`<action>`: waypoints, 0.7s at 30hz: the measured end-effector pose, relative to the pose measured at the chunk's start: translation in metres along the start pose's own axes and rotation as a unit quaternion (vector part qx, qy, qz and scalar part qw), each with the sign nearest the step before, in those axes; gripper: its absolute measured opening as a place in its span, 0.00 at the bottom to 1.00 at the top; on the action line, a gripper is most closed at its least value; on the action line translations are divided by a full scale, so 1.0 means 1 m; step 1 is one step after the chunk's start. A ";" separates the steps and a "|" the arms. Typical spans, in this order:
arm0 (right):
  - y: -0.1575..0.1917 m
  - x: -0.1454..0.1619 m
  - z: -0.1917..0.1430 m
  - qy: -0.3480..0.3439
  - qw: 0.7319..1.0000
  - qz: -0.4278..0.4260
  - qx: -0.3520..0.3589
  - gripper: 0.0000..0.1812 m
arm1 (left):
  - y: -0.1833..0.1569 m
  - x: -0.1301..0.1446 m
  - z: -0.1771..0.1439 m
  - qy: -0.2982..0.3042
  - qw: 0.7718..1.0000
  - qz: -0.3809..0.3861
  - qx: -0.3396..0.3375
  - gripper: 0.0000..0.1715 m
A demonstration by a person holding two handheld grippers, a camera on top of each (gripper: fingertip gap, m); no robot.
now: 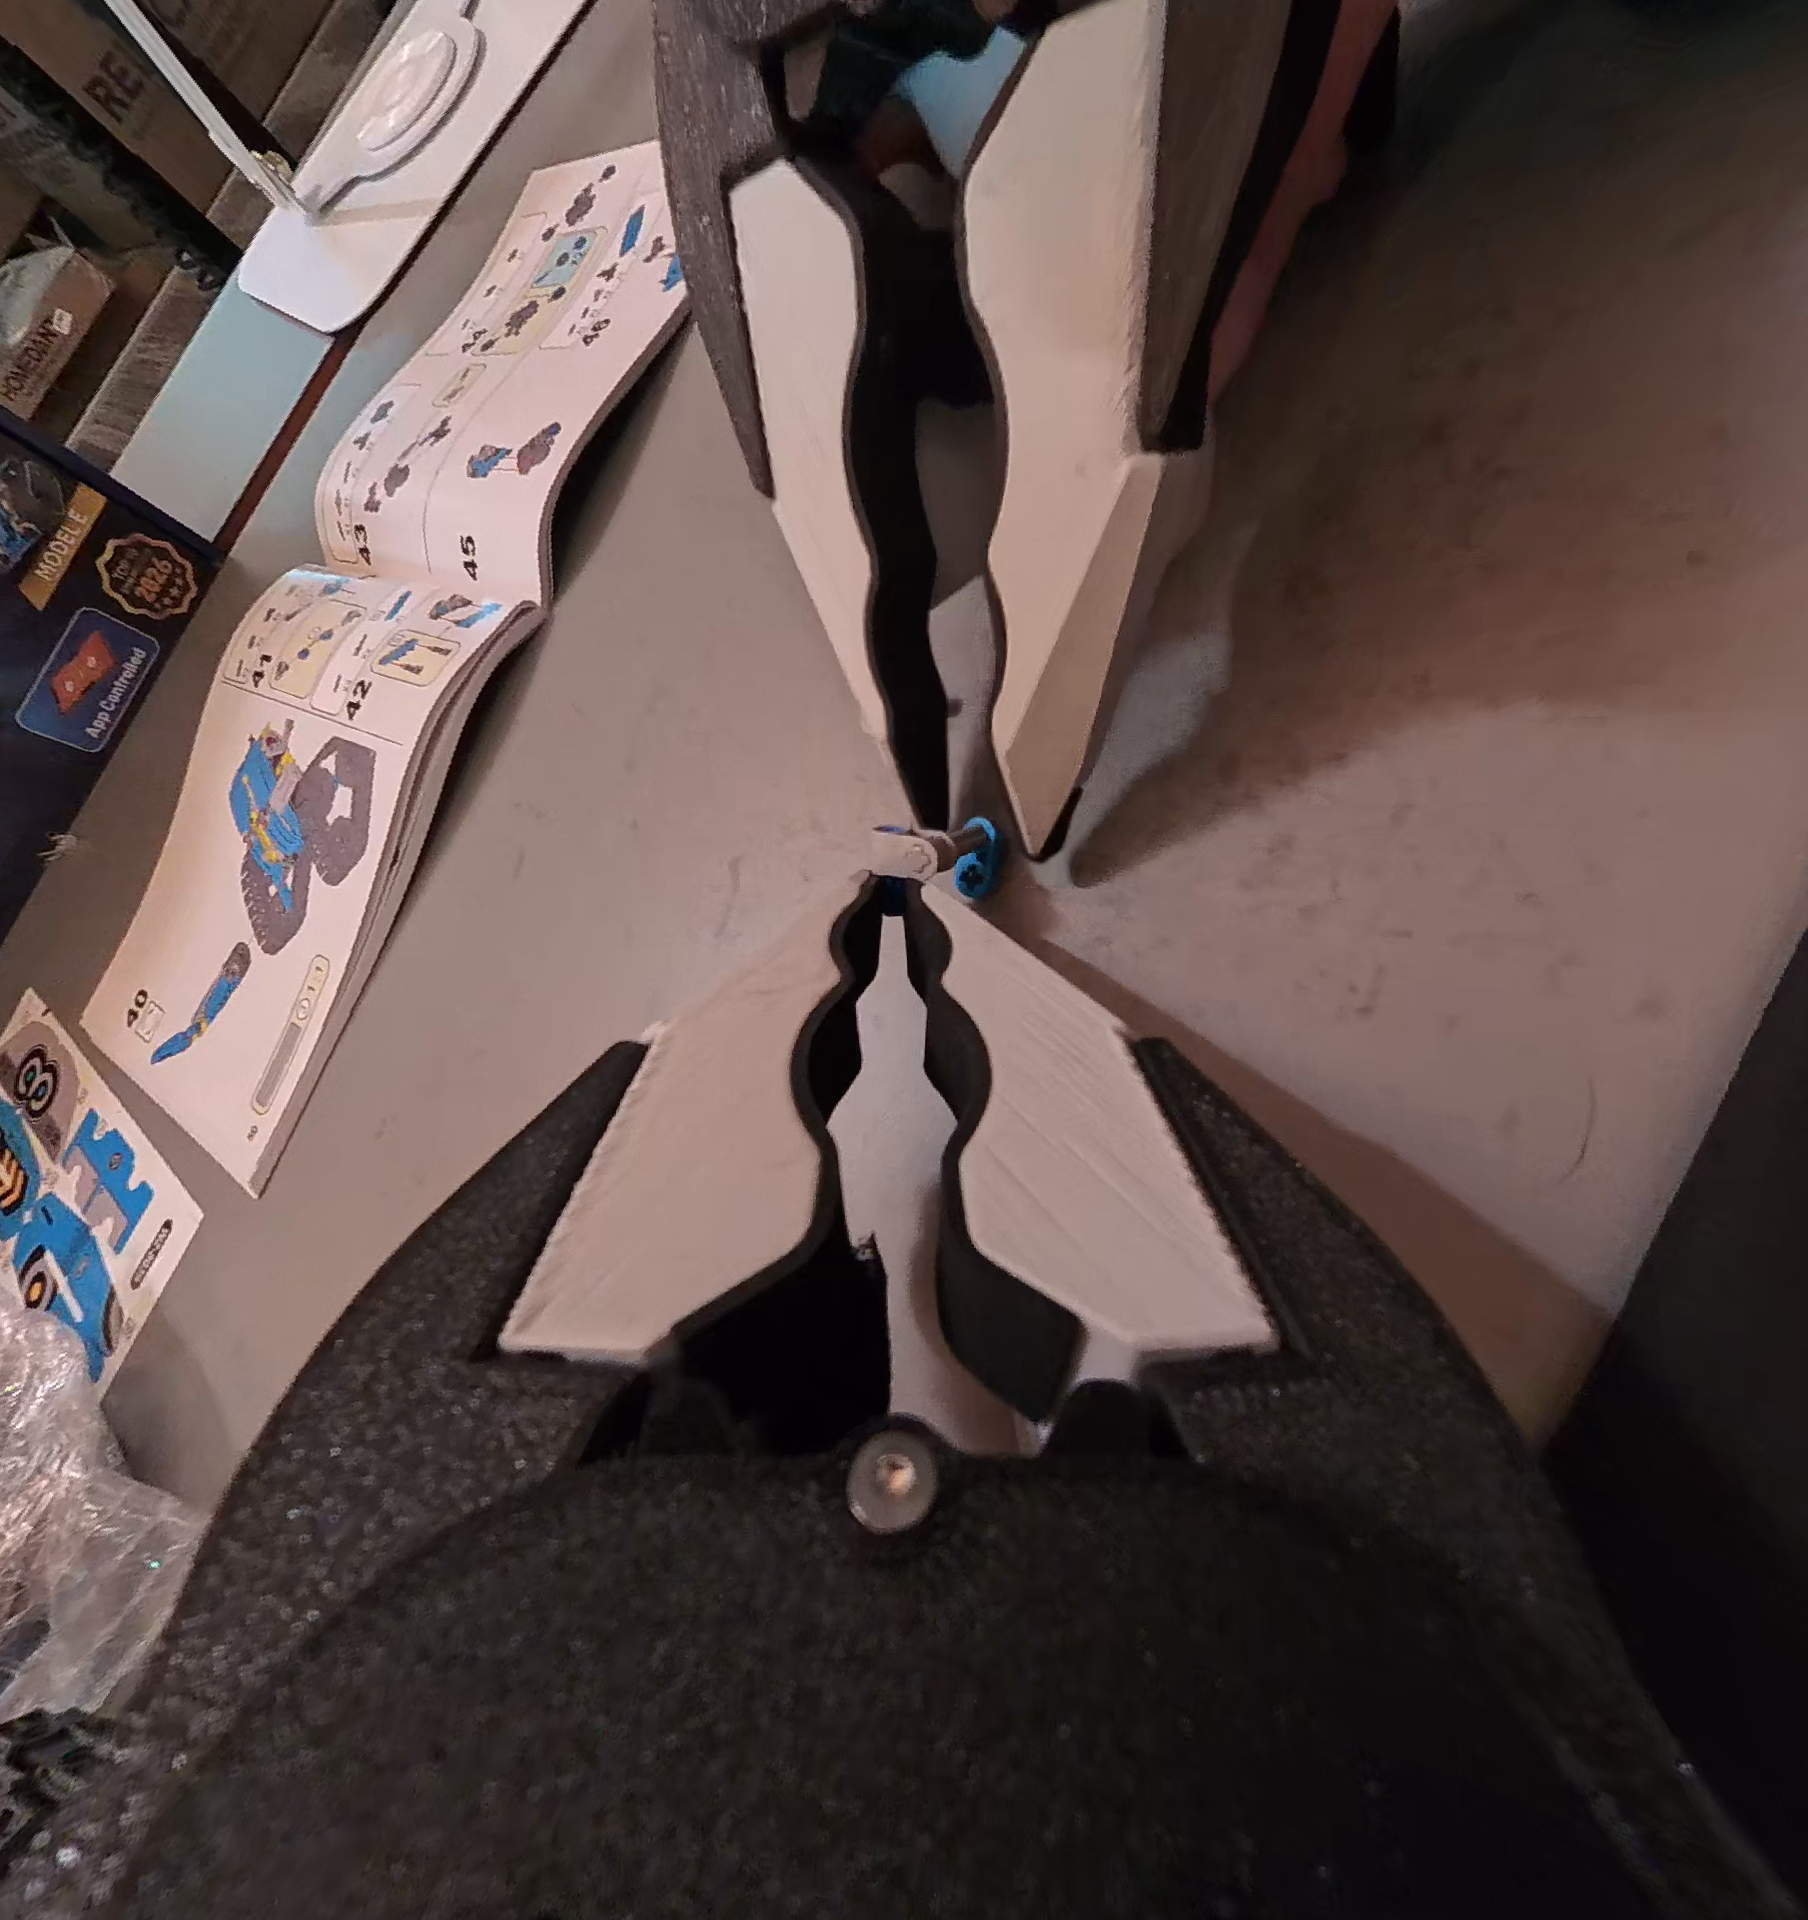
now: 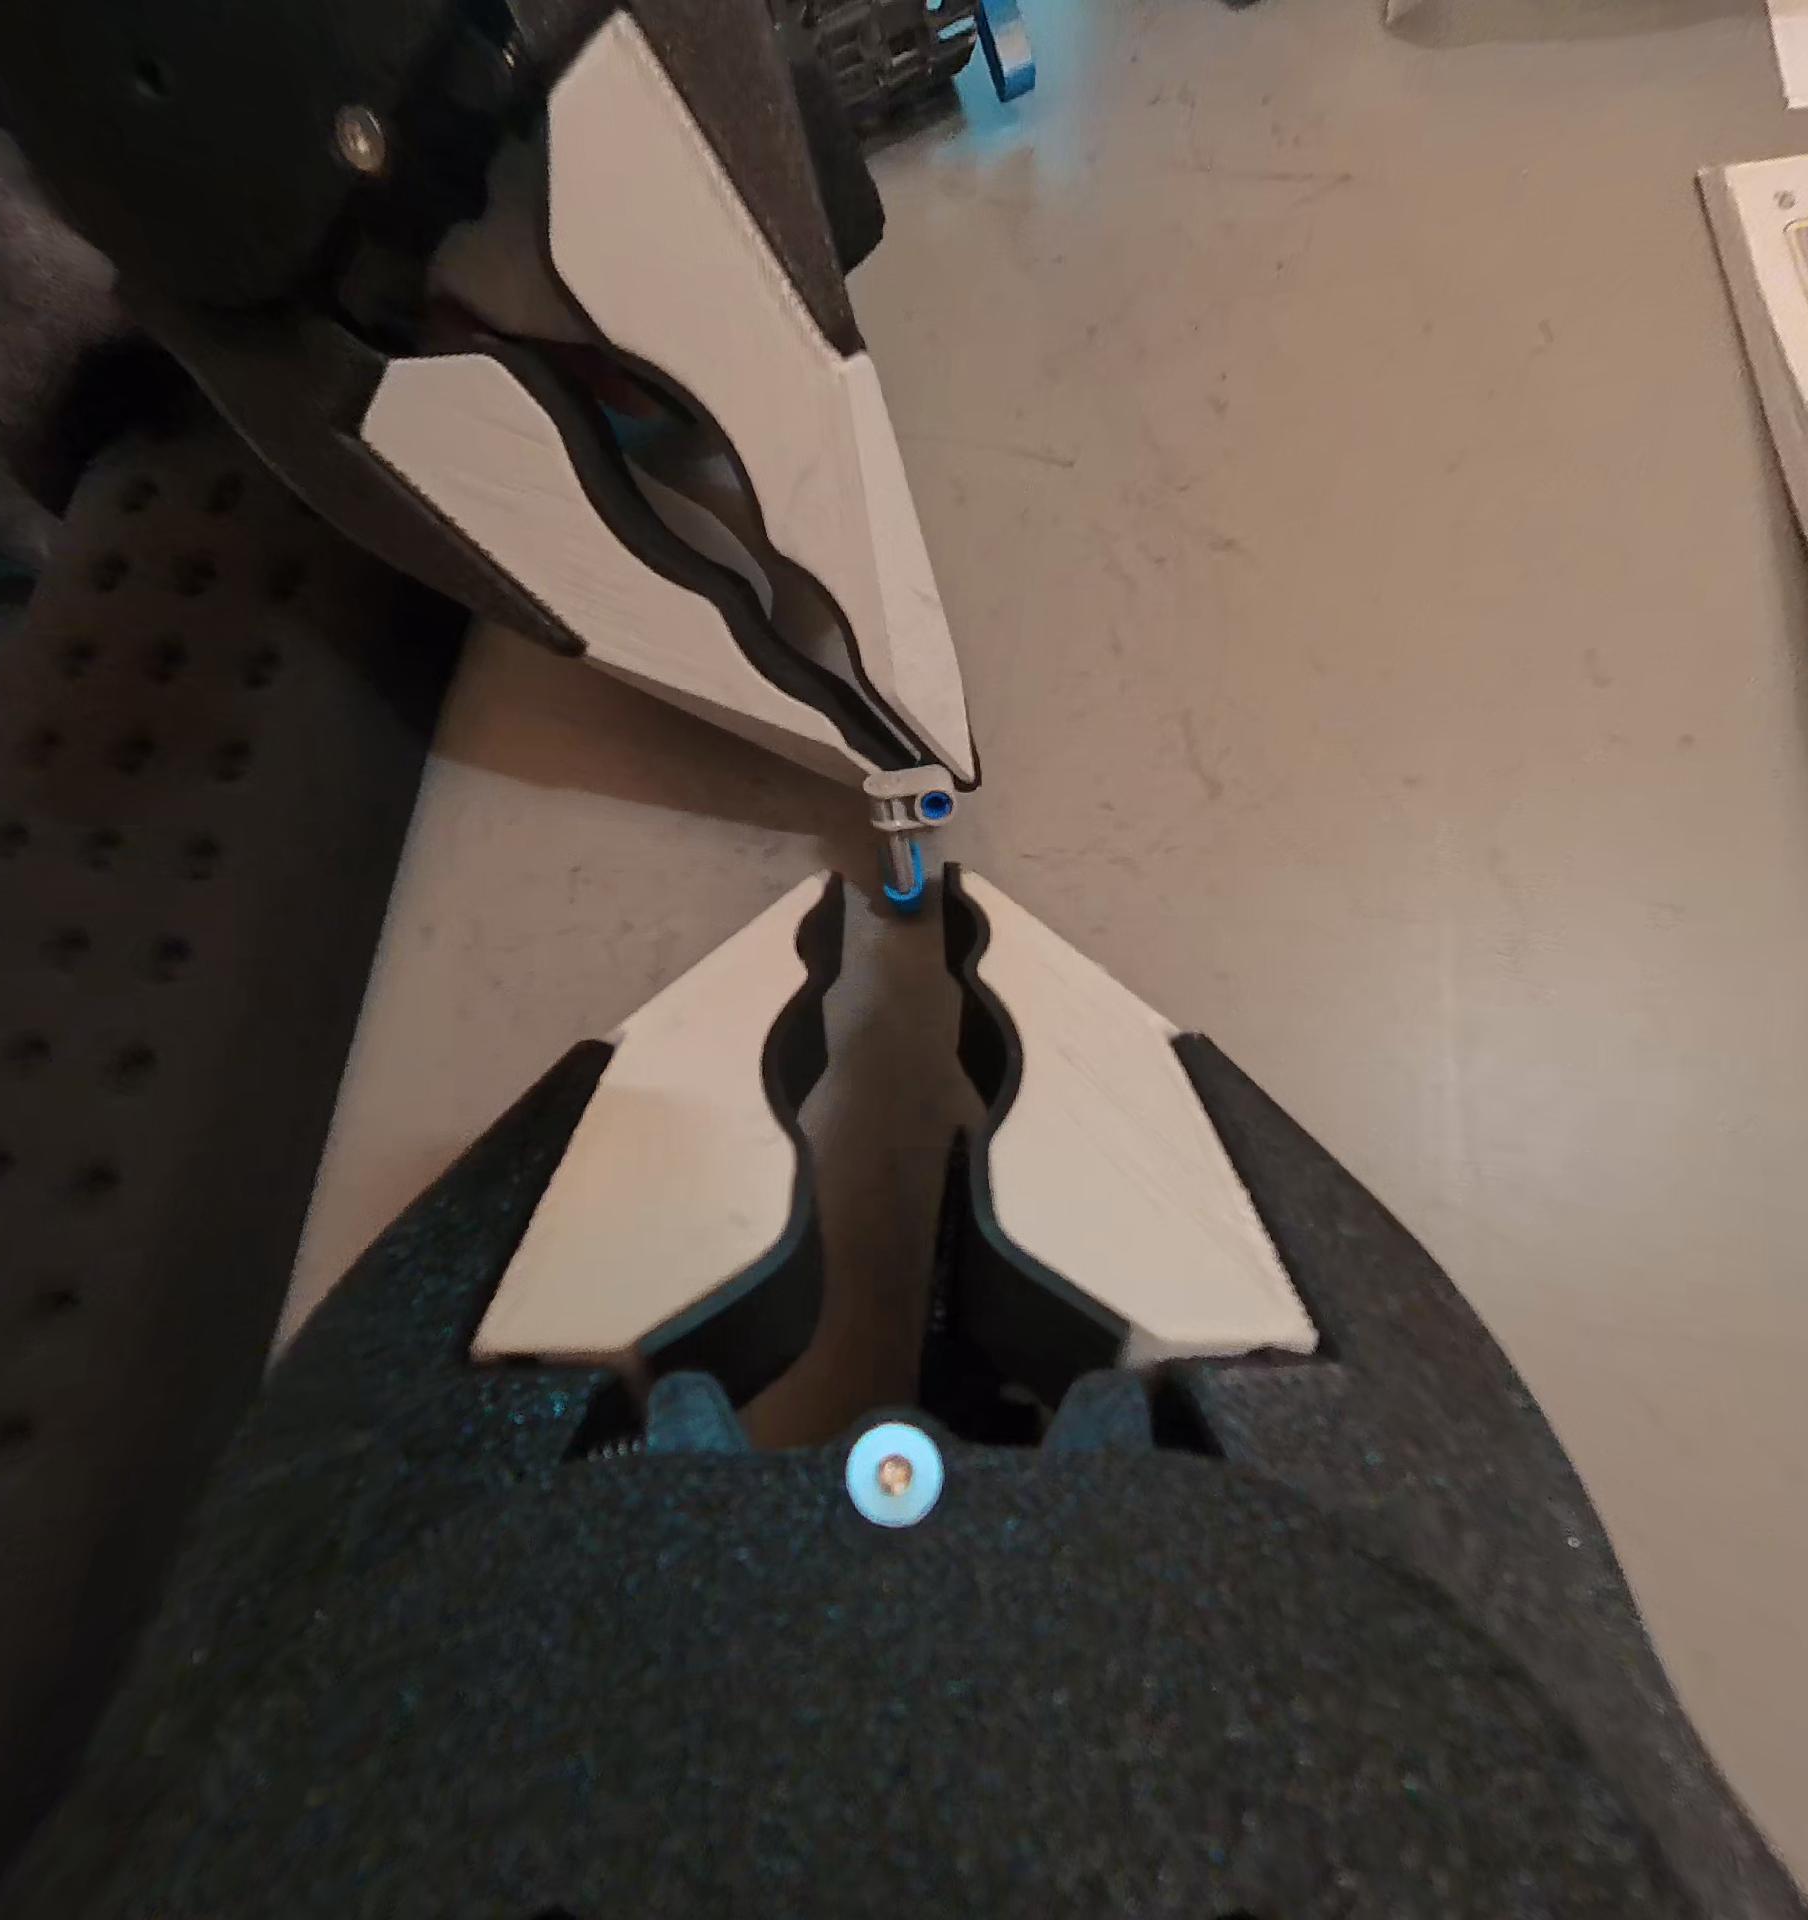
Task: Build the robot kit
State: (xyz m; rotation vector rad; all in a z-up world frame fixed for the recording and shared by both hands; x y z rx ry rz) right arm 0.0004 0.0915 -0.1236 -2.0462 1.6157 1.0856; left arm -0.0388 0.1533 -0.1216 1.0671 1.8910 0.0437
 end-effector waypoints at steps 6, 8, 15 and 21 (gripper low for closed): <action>0.000 -0.007 -0.004 -0.020 1.000 -0.004 0.007 0.07 | -0.001 -0.001 0.000 -0.002 1.000 0.001 0.002 0.02; 0.000 -0.005 -0.001 -0.010 1.000 -0.008 0.009 0.03 | -0.001 0.000 0.000 0.000 1.000 0.002 0.002 0.02; 0.001 0.001 0.000 -0.021 0.999 -0.020 -0.020 0.02 | -0.004 -0.001 0.001 -0.003 1.000 0.002 0.017 0.02; -0.002 0.003 -0.001 -0.026 0.999 0.004 -0.038 0.02 | -0.003 -0.002 0.004 -0.004 1.000 0.000 0.017 0.02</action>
Point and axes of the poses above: each gripper's, where its closed fingertips meet, z out along the fingers, x out of its underside, y = z × x across the jaws, the point moved 5 cm from there along -z, back along the fingers, and after that the axes turned 4 degrees about -x, right-handed, at the moved point
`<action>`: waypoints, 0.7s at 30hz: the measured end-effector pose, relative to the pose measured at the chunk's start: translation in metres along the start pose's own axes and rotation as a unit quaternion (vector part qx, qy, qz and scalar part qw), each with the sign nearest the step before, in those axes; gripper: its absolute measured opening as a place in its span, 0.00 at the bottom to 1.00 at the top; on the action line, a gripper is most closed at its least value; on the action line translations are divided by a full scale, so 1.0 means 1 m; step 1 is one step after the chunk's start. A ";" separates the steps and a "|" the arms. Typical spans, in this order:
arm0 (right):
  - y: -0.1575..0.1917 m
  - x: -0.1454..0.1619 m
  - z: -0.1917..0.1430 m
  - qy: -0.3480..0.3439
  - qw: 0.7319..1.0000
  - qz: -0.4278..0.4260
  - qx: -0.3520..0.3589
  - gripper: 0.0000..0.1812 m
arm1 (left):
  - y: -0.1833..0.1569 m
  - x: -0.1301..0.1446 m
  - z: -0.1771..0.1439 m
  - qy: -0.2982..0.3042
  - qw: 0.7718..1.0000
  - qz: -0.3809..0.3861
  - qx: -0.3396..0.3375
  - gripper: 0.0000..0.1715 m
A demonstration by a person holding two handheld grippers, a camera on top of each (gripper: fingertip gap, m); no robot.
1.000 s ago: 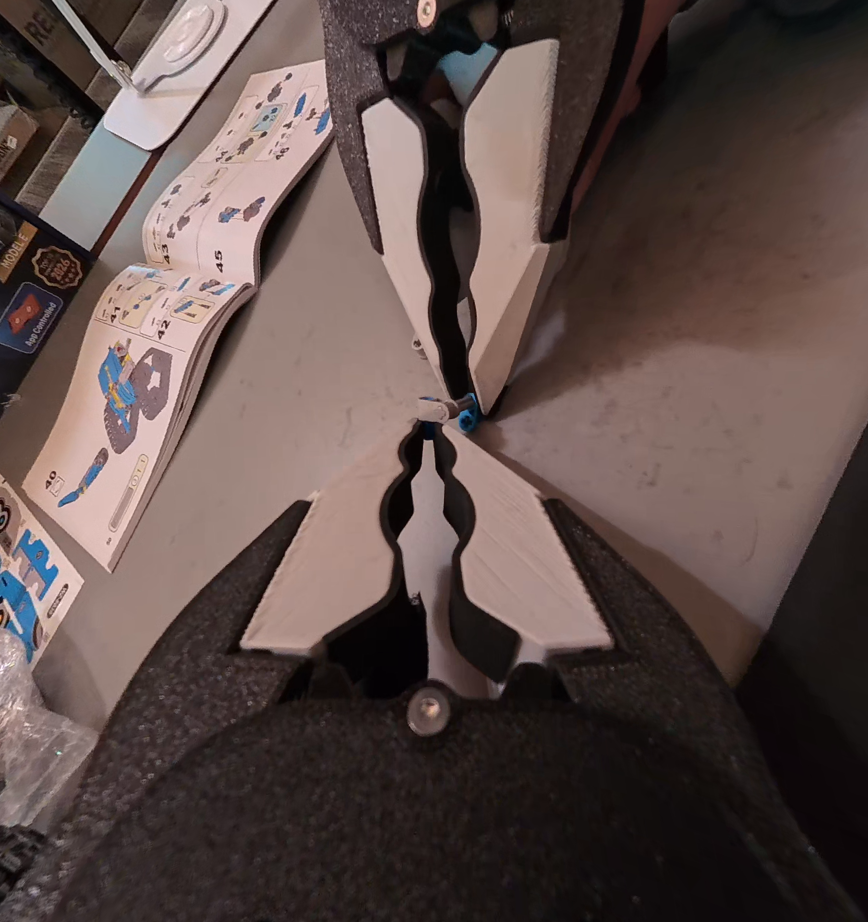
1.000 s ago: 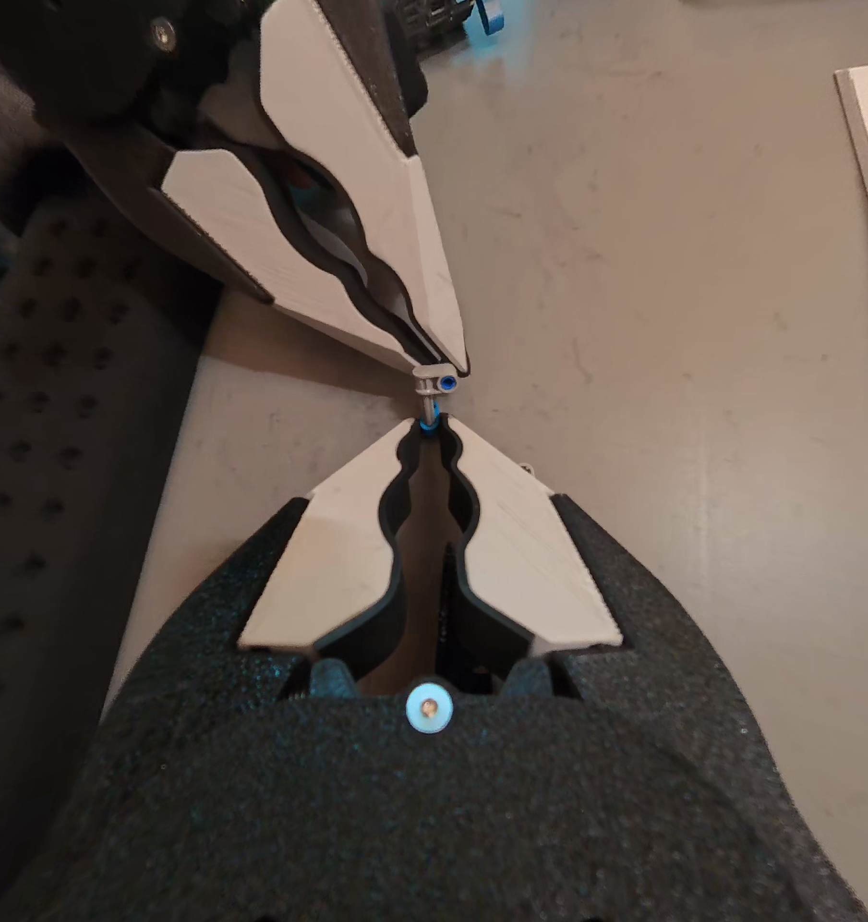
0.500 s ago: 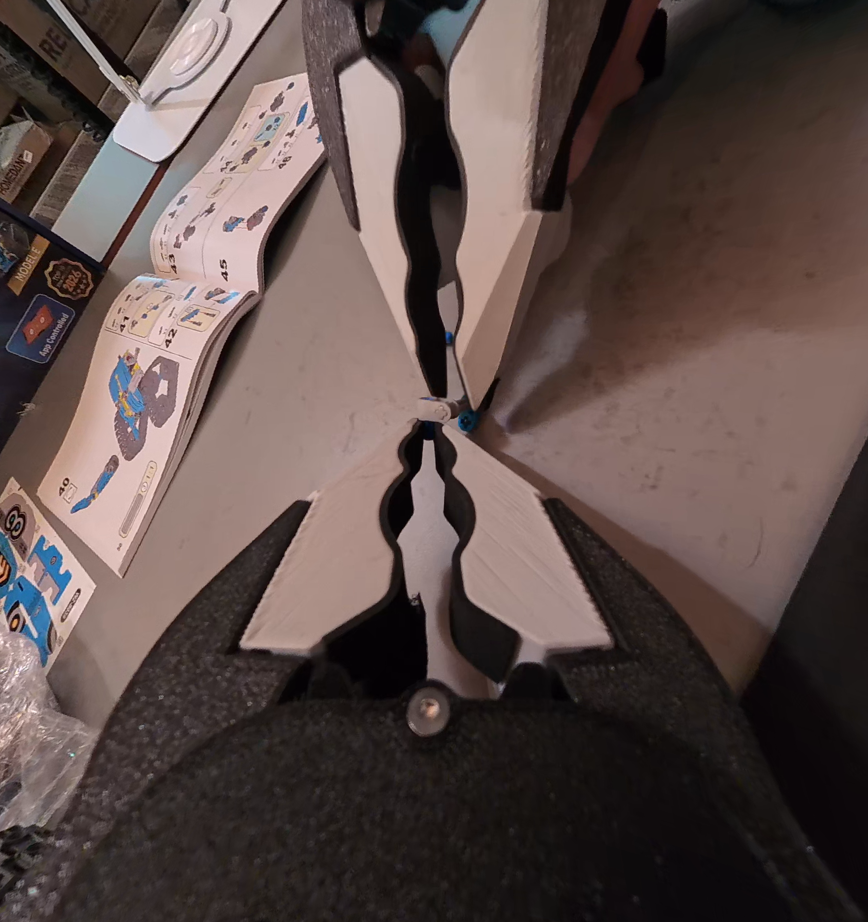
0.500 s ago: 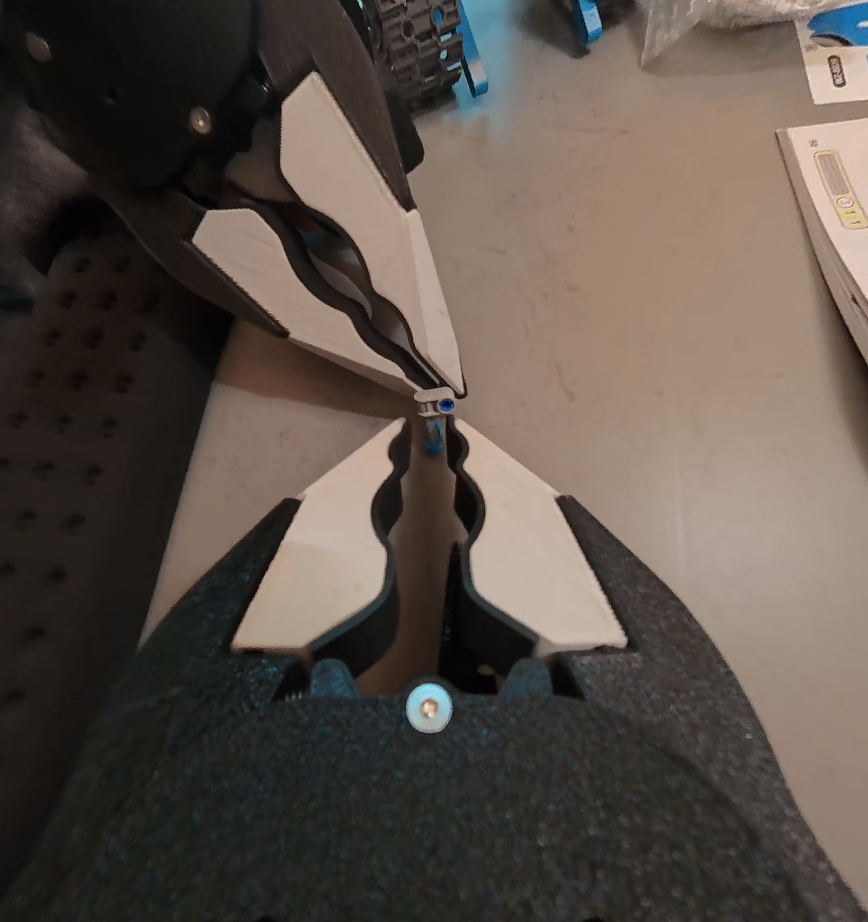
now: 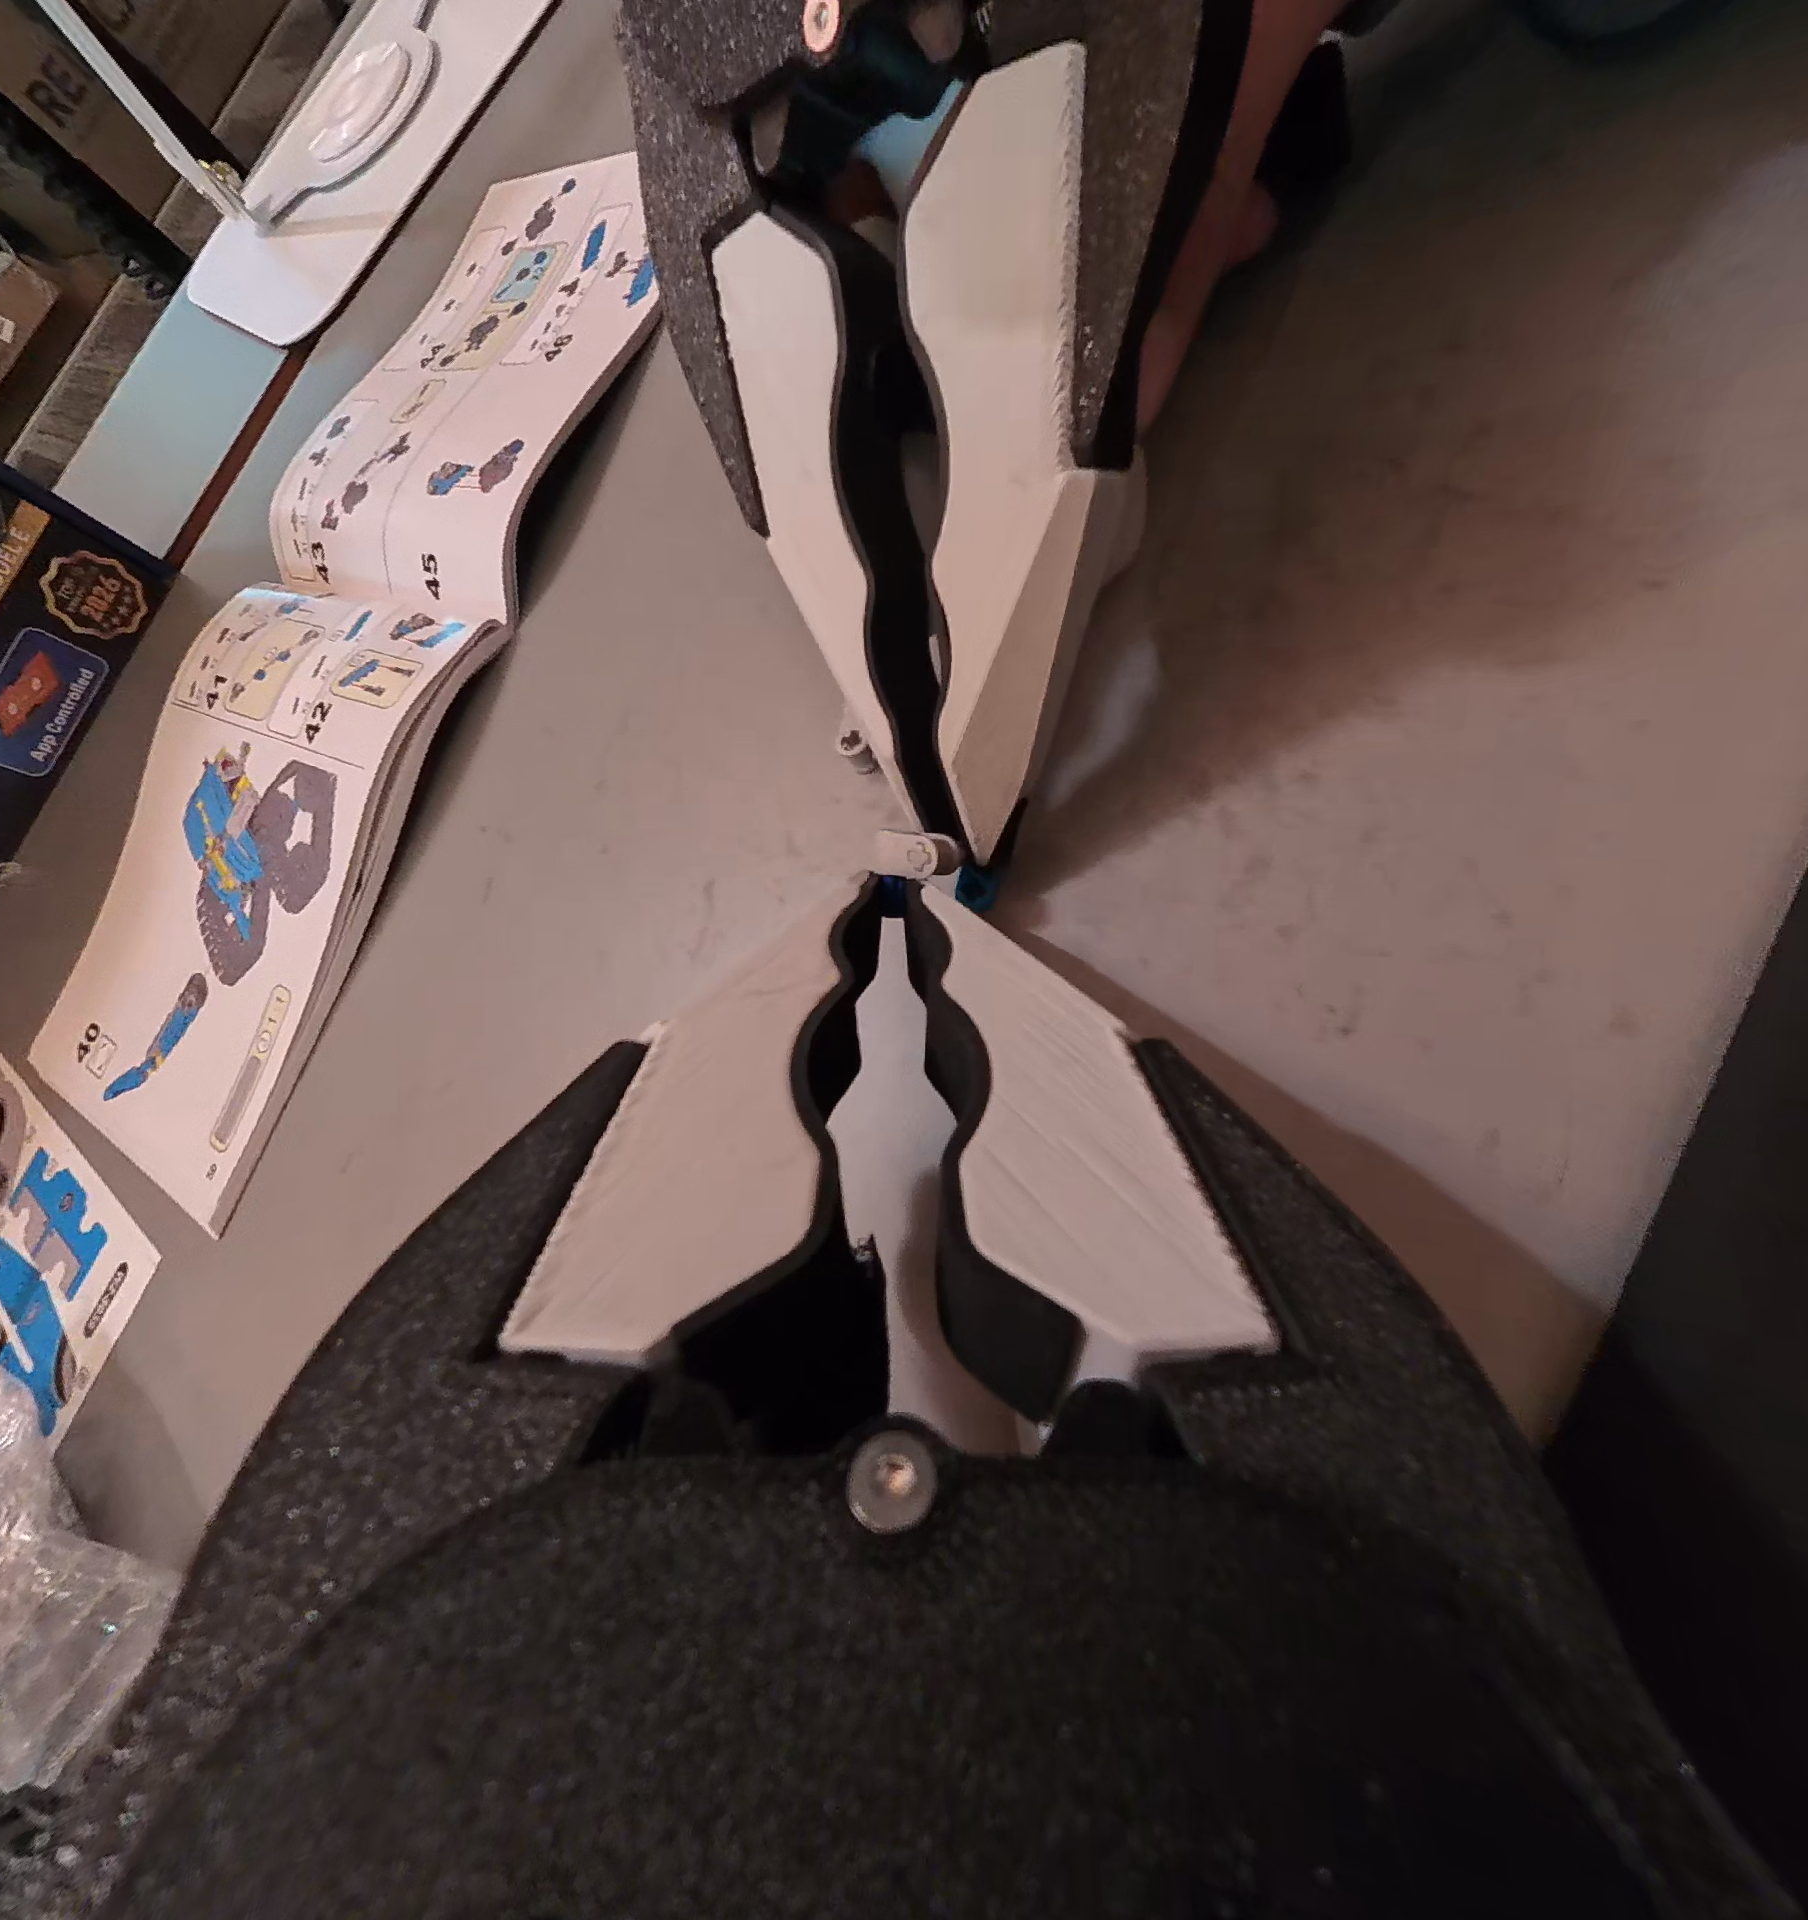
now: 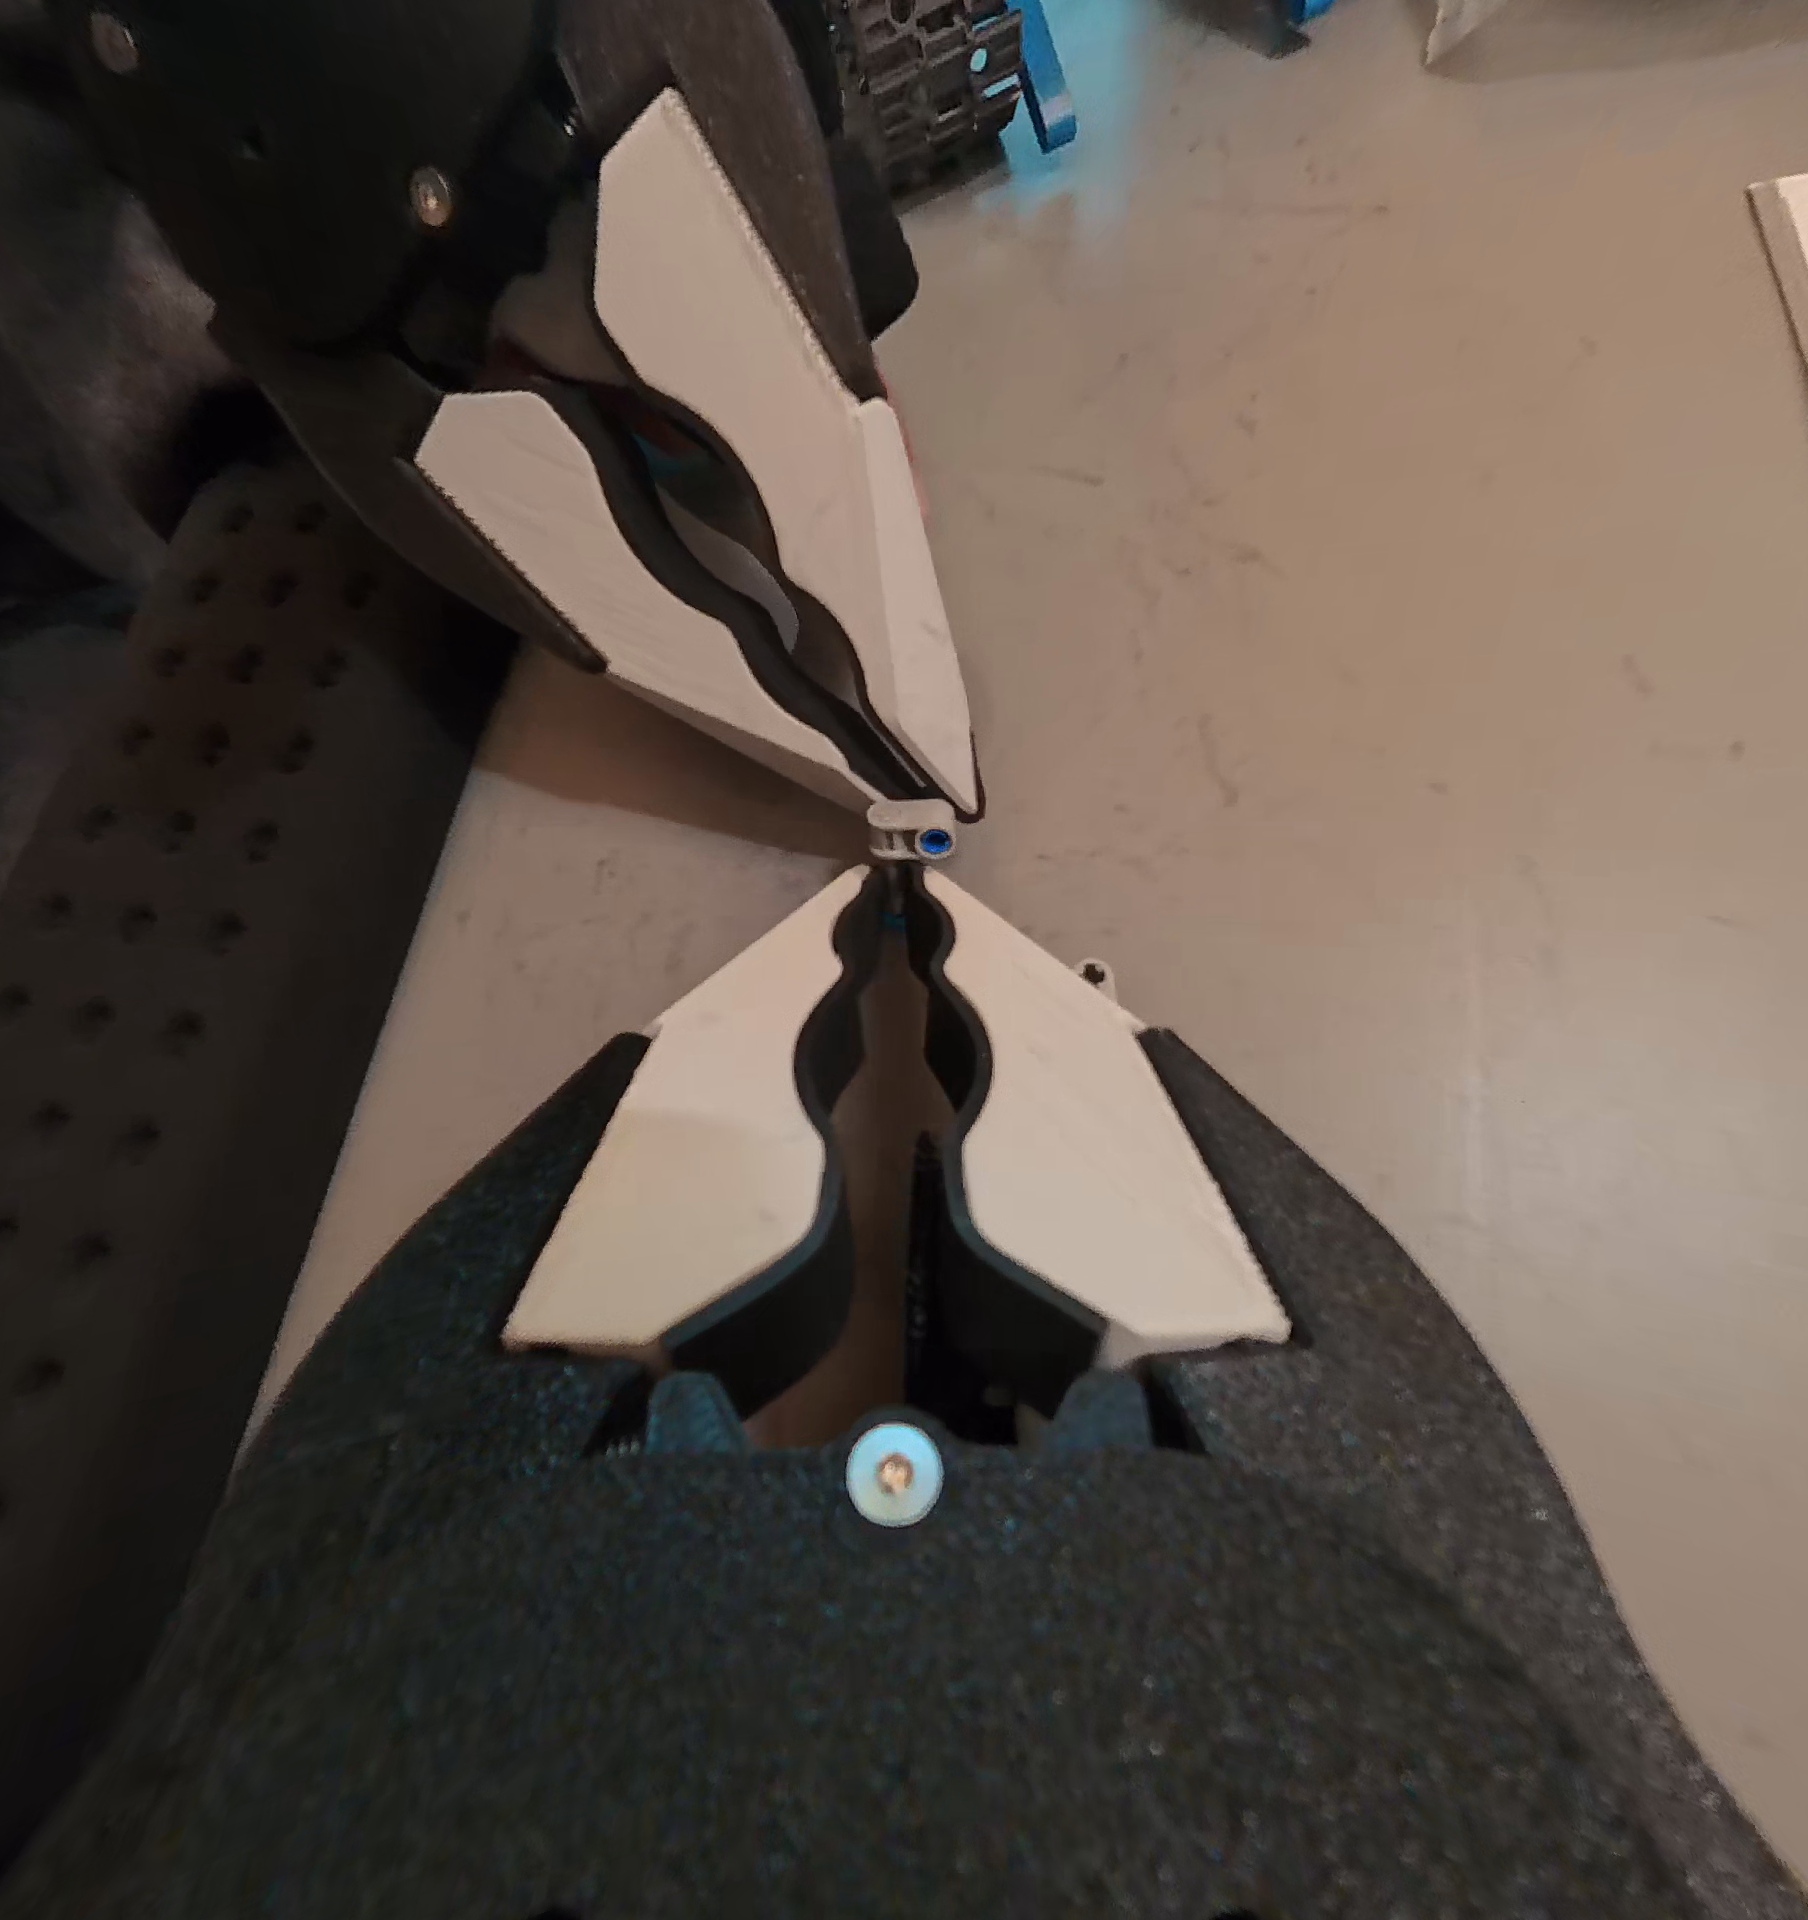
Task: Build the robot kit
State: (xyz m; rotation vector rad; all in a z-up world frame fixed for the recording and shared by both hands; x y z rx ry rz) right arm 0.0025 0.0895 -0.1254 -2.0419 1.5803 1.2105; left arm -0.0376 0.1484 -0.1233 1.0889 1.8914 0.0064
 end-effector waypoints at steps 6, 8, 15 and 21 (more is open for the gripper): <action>0.000 -0.007 -0.014 -0.015 0.999 0.021 0.019 0.08 | 0.000 0.000 0.000 0.002 1.000 0.006 -0.007 0.02; 0.001 -0.016 -0.019 -0.040 0.999 0.008 0.034 0.11 | 0.000 0.000 0.000 0.002 1.000 0.006 -0.007 0.02; -0.001 -0.012 -0.006 -0.007 0.998 -0.009 0.057 0.11 | 0.000 0.000 0.001 0.002 1.000 0.010 -0.007 0.02; 0.001 -0.011 -0.006 -0.003 0.999 -0.013 0.046 0.08 | -0.001 -0.002 0.001 -0.001 1.000 0.017 -0.009 0.02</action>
Point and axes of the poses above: each gripper's, where its closed fingertips meet, z out along the fingers, x out of its underside, y = z × x across the jaws, the point moved 5 cm from there along -z, back along the fingers, and after that the axes turned 4 degrees about -x, right-handed, at the moved point
